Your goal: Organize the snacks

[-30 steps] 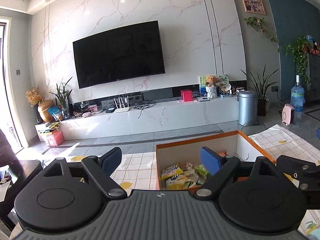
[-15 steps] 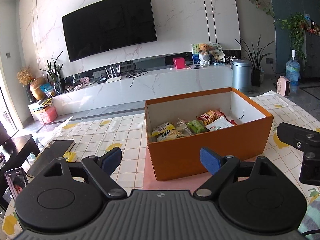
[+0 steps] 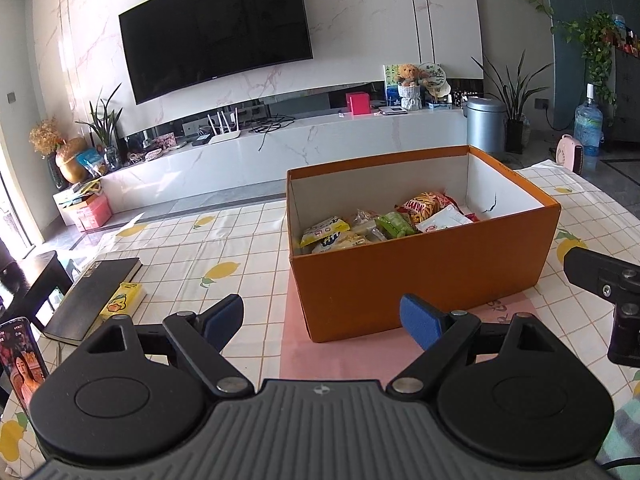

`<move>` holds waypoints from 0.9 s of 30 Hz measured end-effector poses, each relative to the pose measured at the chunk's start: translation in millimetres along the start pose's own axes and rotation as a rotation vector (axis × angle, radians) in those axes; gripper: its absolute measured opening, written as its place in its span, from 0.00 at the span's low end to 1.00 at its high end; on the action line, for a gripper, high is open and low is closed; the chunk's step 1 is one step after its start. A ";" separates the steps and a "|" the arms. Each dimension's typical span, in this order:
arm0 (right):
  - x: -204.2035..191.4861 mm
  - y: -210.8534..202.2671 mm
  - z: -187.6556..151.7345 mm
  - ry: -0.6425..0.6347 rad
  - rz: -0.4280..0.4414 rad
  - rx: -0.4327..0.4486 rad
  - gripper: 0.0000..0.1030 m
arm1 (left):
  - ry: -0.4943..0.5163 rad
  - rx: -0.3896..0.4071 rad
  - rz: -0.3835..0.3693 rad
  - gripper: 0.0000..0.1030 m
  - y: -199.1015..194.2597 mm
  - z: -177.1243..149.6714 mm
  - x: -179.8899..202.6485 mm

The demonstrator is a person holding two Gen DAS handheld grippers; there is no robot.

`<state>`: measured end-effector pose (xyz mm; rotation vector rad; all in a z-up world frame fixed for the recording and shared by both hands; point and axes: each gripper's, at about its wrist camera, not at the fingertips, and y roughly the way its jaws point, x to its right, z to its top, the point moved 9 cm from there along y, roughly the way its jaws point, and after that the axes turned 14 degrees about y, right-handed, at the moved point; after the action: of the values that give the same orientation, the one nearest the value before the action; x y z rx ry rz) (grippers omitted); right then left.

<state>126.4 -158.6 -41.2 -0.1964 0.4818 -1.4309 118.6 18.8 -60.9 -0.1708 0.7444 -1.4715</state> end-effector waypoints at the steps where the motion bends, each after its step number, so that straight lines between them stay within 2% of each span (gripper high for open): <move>1: 0.3 0.0 -0.2 0.003 0.001 -0.001 0.96 | 0.000 0.000 0.001 1.00 -0.4 0.1 -0.1; 27: 5.0 -4.5 2.7 0.034 -0.002 0.002 0.96 | -0.013 0.017 -0.005 1.00 -8.1 11.0 -0.7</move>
<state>123.8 -164.6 -37.9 -0.1712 0.5086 -1.4390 117.9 14.7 -47.9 -0.1695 0.7211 -1.4792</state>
